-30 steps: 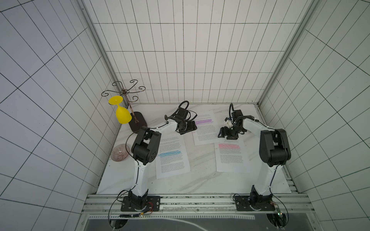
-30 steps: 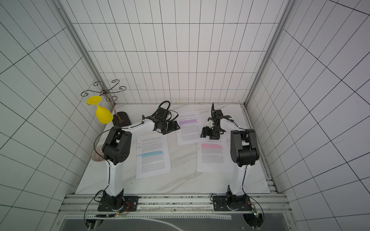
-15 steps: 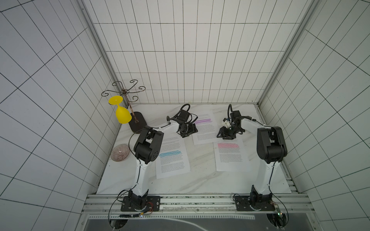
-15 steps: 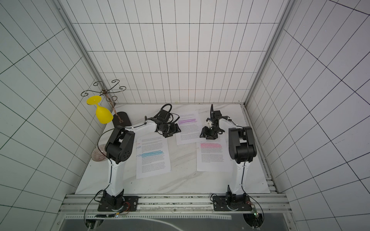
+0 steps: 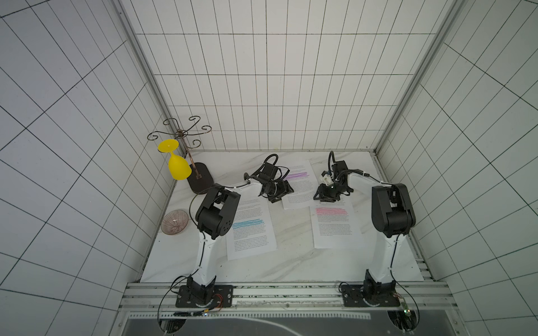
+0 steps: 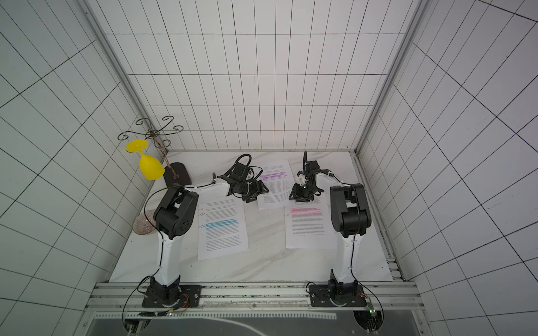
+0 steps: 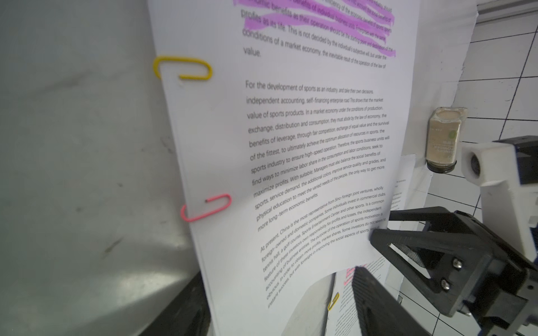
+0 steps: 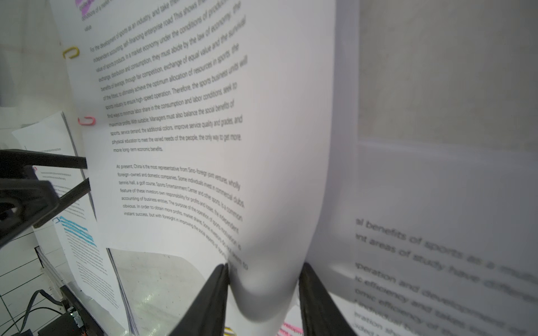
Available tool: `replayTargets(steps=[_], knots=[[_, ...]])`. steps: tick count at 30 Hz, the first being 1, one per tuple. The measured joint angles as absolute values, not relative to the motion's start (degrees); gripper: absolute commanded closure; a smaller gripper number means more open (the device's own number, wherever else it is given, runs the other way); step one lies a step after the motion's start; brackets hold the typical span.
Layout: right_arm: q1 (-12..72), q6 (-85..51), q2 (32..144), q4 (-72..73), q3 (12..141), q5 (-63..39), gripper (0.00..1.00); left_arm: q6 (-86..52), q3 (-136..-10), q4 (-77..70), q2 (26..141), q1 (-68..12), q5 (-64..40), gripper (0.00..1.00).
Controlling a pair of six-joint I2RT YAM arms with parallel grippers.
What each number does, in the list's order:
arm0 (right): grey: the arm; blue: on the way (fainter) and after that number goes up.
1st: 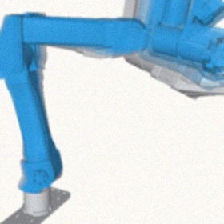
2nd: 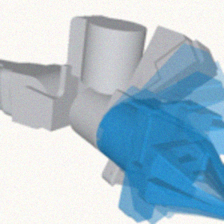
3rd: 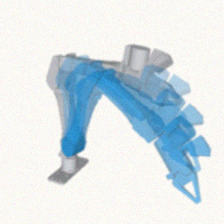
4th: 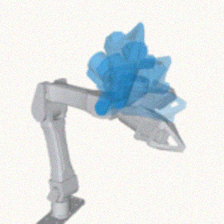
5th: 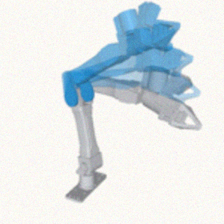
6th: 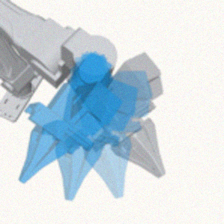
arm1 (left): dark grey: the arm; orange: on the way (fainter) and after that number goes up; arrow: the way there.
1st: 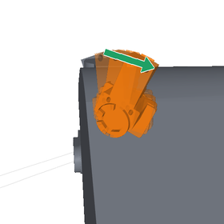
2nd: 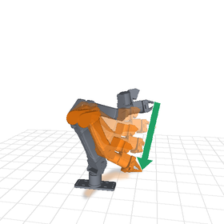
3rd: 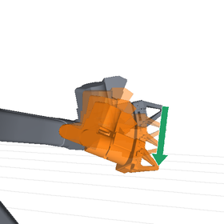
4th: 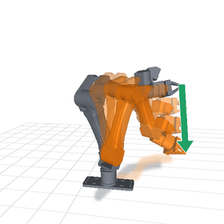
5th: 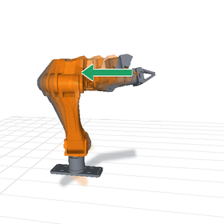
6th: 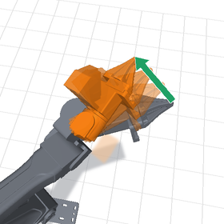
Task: Unclip the paperclips from the documents
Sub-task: Pick up the document from the center of the board.
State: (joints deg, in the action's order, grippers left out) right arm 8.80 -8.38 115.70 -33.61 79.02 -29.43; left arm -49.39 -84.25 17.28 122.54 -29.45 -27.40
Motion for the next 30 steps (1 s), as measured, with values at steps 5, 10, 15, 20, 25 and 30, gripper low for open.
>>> replayTargets(steps=[5, 10, 15, 20, 25, 30], knots=[[9.08, -8.36, 115.70, -33.26, 79.00, -29.43, 0.59, -51.81, -83.59, 15.09, 122.43, -29.47, -28.91, 0.55], [9.19, -8.32, 115.70, -33.08, 79.00, -29.54, 0.59, -51.40, -83.44, 15.14, 122.39, -29.52, -29.30, 0.56], [9.69, -8.08, 115.70, -32.73, 78.94, -30.30, 0.59, -51.40, -81.65, 13.76, 121.91, -29.52, -30.00, 0.47], [10.57, -7.88, 115.70, -32.38, 78.94, -31.20, 0.59, -51.24, -81.38, 13.43, 121.89, -29.54, -30.50, 0.55], [10.90, -7.68, 115.68, -32.16, 78.74, -31.88, 0.56, -48.16, -81.38, 15.09, 121.89, -29.54, -29.45, 1.00], [10.92, -7.31, 115.07, -32.10, 77.89, -32.12, 0.40, -42.94, -82.78, 20.78, 121.64, -29.58, -26.00, 1.00]])
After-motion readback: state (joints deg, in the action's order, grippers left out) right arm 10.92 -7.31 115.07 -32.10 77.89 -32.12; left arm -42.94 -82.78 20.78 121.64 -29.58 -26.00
